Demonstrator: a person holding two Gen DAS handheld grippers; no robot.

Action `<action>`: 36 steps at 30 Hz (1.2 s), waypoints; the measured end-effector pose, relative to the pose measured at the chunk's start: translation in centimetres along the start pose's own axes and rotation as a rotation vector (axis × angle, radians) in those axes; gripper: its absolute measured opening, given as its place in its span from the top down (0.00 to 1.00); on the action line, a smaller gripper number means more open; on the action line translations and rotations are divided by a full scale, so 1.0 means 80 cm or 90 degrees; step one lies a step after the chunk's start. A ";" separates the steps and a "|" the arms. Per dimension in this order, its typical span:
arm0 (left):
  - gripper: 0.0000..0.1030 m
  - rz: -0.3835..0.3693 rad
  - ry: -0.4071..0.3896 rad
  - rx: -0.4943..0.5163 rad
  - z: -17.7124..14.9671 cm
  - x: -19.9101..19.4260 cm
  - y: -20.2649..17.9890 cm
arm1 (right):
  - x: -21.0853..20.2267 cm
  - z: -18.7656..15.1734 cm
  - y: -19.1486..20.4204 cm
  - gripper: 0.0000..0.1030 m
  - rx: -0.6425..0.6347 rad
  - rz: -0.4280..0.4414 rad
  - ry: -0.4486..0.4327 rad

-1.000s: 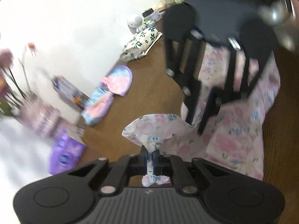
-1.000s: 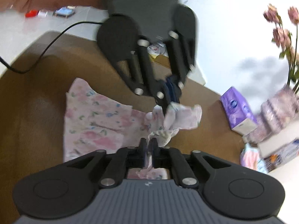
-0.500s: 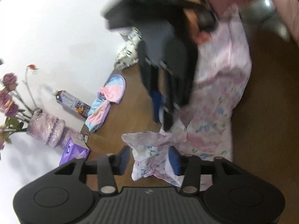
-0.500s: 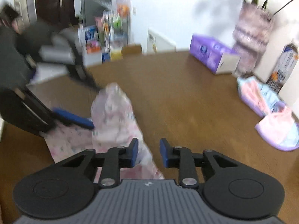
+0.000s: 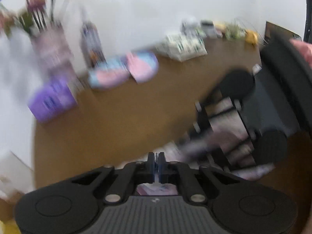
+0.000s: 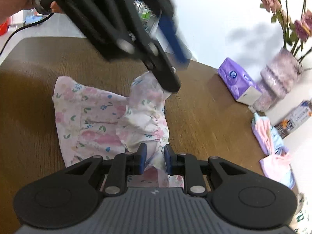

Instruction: Fold clothes

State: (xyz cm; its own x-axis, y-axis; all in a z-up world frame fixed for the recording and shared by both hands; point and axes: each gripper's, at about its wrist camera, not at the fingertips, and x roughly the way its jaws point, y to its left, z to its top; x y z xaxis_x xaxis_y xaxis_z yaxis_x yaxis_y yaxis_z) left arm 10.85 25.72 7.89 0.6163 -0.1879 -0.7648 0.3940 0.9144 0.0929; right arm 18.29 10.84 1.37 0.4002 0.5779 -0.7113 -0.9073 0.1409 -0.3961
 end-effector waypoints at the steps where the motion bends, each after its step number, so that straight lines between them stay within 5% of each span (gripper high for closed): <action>1: 0.98 -0.010 0.009 0.008 -0.007 0.001 -0.006 | -0.001 0.000 -0.002 0.81 0.005 0.001 0.000; 12: 0.94 0.054 0.030 0.001 -0.045 0.014 -0.029 | -0.048 -0.011 -0.044 0.82 0.208 0.030 -0.039; 16: 0.82 0.084 -0.003 0.001 -0.043 0.000 -0.034 | -0.019 -0.017 -0.032 0.92 0.203 0.044 0.018; 22: 0.80 0.090 -0.093 -0.028 -0.032 -0.030 -0.039 | -0.022 -0.018 0.008 0.92 0.110 -0.012 0.009; 27: 0.86 0.068 -0.013 -0.032 -0.047 0.009 -0.047 | -0.021 -0.015 0.016 0.91 0.091 -0.027 0.012; 30: 0.87 0.066 -0.026 -0.054 -0.061 0.013 -0.046 | -0.043 -0.018 -0.003 0.82 0.155 -0.004 -0.018; 36: 0.87 0.082 -0.041 -0.052 -0.069 0.010 -0.053 | -0.064 -0.023 -0.042 0.82 0.285 0.020 -0.061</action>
State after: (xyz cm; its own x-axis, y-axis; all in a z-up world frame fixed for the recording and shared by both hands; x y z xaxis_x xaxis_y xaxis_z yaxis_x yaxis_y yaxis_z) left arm 5.93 23.67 3.36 0.7022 -0.0870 -0.7067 0.2538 0.9579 0.1343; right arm 19.50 5.96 5.24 0.3770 0.6557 -0.6541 -0.8933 0.4440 -0.0699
